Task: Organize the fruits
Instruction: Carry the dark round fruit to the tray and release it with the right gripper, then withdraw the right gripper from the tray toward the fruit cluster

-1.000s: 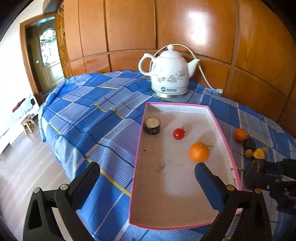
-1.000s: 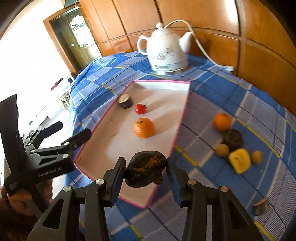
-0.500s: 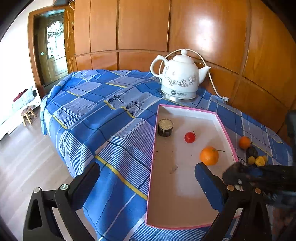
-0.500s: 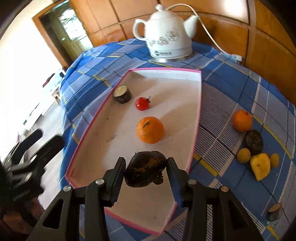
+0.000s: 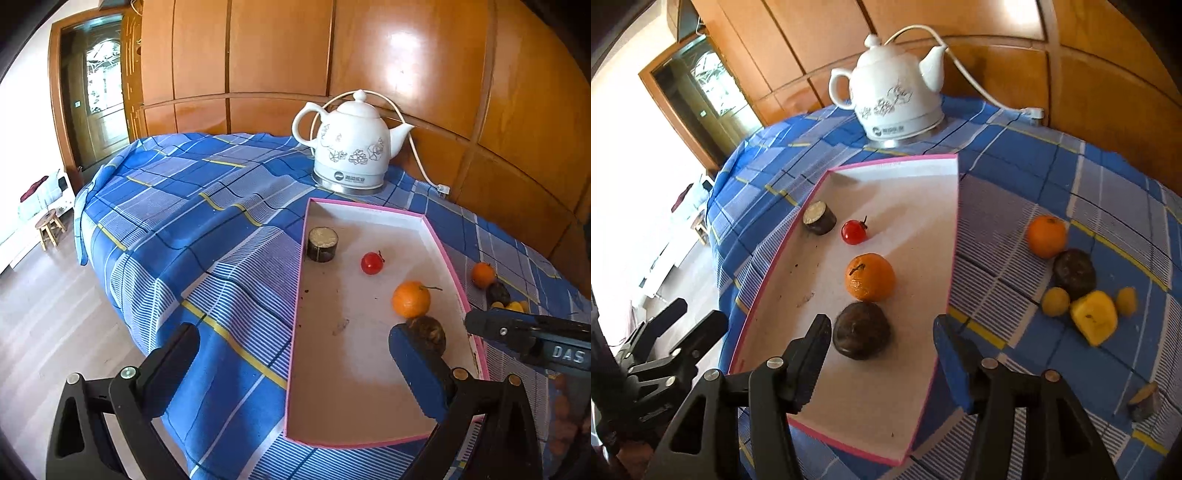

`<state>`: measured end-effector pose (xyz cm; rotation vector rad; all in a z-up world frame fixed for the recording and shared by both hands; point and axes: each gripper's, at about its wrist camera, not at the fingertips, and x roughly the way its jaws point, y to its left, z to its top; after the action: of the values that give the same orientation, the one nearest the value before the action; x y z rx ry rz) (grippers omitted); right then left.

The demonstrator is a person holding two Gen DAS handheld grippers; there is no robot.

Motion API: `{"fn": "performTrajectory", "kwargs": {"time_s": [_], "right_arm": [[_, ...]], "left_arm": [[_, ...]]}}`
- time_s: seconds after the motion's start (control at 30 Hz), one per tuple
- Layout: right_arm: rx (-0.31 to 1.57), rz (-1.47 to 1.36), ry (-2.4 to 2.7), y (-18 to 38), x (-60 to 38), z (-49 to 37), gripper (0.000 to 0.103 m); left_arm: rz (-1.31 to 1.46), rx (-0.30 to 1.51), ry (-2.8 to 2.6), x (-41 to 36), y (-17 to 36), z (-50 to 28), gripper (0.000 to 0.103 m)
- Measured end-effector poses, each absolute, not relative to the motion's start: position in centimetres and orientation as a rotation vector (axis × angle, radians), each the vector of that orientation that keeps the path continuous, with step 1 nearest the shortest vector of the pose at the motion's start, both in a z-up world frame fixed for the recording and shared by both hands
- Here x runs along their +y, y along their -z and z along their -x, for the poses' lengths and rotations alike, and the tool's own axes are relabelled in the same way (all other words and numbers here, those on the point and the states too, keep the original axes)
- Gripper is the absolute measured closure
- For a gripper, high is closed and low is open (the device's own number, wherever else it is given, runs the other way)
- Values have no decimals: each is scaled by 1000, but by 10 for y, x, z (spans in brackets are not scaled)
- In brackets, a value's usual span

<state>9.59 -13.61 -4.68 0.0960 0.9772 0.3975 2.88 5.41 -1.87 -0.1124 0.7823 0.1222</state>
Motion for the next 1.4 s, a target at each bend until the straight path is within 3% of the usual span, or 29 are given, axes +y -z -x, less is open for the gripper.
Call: {"fn": "performTrajectory", "kwargs": {"time_s": [1.4], "right_arm": [[830, 111, -138, -9, -258, -48, 45]], "left_arm": [[-89, 788, 55, -31, 6, -17, 0]]}}
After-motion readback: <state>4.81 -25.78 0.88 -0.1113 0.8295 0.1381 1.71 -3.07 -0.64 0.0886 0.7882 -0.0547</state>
